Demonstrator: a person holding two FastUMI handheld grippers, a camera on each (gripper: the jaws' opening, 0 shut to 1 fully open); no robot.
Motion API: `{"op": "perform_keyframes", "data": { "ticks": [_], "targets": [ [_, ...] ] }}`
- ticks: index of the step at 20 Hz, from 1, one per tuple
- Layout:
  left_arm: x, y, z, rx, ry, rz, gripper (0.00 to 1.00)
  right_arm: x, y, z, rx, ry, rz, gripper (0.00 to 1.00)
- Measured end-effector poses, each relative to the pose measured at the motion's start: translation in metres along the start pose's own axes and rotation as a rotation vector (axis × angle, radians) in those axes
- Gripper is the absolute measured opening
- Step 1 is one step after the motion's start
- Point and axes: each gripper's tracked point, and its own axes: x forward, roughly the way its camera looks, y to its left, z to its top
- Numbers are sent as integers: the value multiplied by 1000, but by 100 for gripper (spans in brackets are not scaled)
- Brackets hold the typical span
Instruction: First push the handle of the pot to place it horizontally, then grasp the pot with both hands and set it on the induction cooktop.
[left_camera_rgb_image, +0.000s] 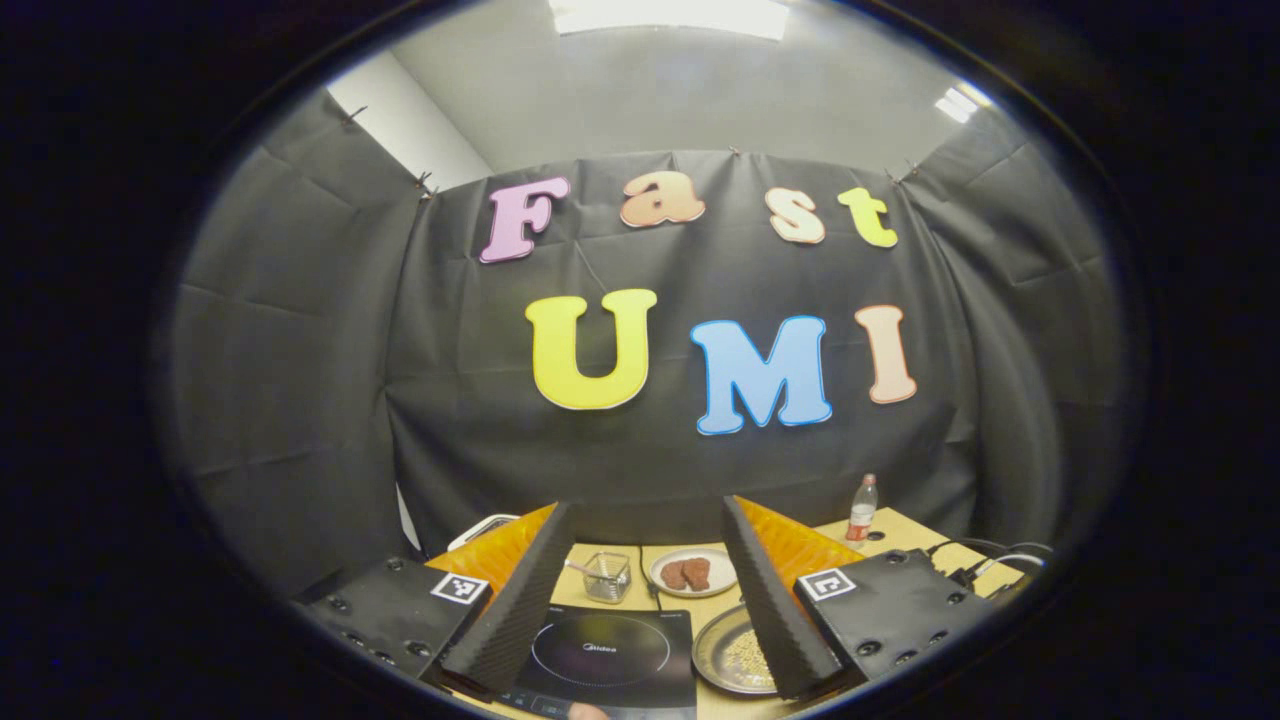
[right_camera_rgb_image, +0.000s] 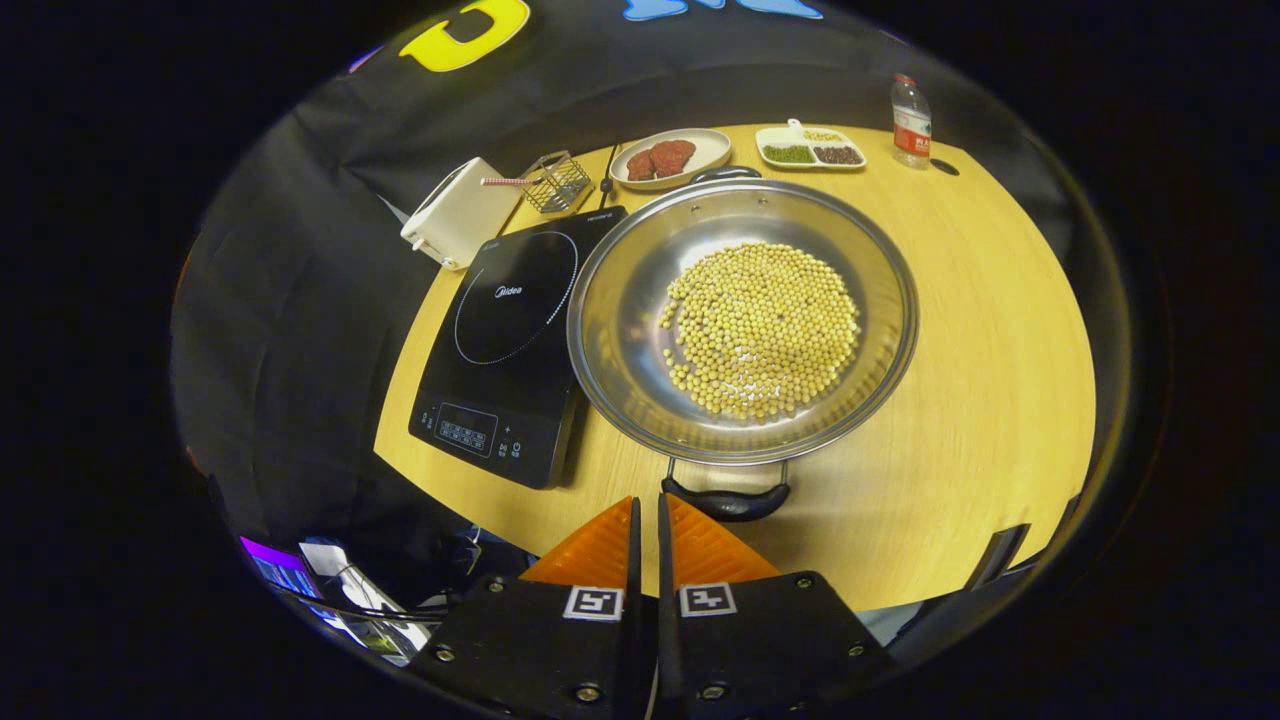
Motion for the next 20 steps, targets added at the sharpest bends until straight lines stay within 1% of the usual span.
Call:
{"op": "perform_keyframes", "data": {
  "ticks": [1,2,4,6,9,10,13,15,16,18,20],
  "targets": [
    [1,-1,-2,3,7,-2,97,7,1,-1,12,11,8,7],
    [1,0,-5,9,13,0,95,15,2,-2,29,16,19,7],
    [1,1,-6,19,17,4,95,27,4,-3,58,25,33,7],
    [1,3,-4,23,18,8,97,37,4,1,77,14,34,7],
    [0,7,-9,27,29,15,95,50,5,2,126,26,43,7],
    [-1,9,-10,28,32,19,95,54,3,3,134,30,41,7],
    [0,10,-11,27,36,22,99,61,6,8,163,11,69,7],
    [1,11,-13,33,39,23,99,66,7,9,190,6,86,7],
    [2,11,-13,35,39,23,99,68,4,7,200,10,78,7],
    [0,8,-15,42,42,17,99,68,3,7,231,17,92,1],
    [2,6,-14,50,41,11,99,68,0,7,253,16,101,1]
  ]
}}
